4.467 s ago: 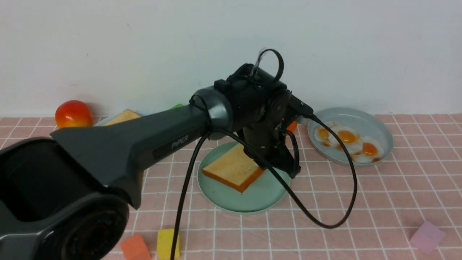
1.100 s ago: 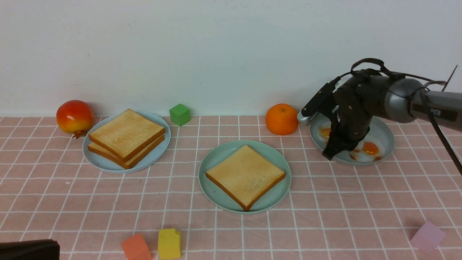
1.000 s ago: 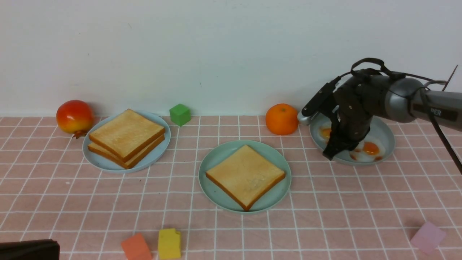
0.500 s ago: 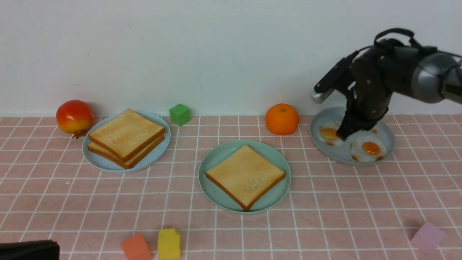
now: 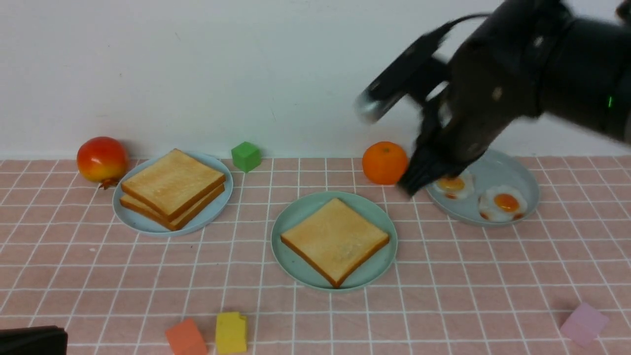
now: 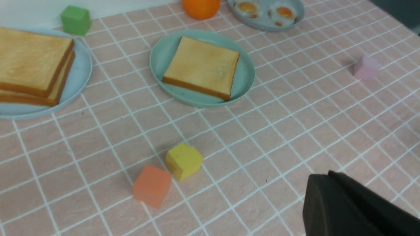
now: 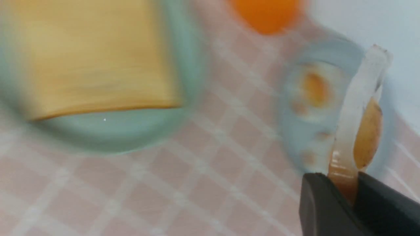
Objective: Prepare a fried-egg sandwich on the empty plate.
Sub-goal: Use the right arm to place the fried egg on the slice of bread in the middle, then use the left arm to grab a slice of bread
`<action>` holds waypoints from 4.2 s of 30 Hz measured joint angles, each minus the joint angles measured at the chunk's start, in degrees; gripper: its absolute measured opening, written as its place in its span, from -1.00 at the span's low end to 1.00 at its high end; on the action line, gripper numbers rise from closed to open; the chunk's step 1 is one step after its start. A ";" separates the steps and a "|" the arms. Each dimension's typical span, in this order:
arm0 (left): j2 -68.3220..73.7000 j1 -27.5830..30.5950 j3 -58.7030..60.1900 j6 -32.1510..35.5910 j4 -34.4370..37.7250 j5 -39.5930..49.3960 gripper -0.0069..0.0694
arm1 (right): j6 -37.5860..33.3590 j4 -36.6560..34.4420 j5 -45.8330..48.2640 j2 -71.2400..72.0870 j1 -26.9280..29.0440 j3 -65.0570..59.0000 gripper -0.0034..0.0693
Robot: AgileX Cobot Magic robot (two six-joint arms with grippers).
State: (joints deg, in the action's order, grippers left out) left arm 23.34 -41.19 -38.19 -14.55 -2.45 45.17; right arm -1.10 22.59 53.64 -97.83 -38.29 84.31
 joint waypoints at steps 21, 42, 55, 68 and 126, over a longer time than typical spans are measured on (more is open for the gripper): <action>0.00 0.00 0.00 0.00 1.24 -8.50 -0.84 | 1.84 16.29 -19.78 -16.14 -7.96 -7.86 -0.60; 0.00 0.00 0.00 0.00 1.25 -8.75 -0.84 | 19.02 30.61 -21.22 -17.62 -7.96 -7.75 -0.40; 0.07 0.00 0.00 0.00 0.92 -8.75 -0.81 | 20.27 28.27 -12.01 -13.79 -11.48 -7.65 0.50; 17.27 0.00 -2.93 -0.25 0.95 -2.84 -0.85 | 22.95 7.20 16.35 22.33 -23.85 -7.65 -0.59; 100.05 29.39 -57.20 21.45 -12.49 1.51 -0.03 | 24.83 -6.76 19.26 59.52 -23.96 -15.25 -0.89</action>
State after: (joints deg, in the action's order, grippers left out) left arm 123.39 -11.81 -95.39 6.89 -14.94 46.68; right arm 23.73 15.83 72.90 -38.31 -62.25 69.06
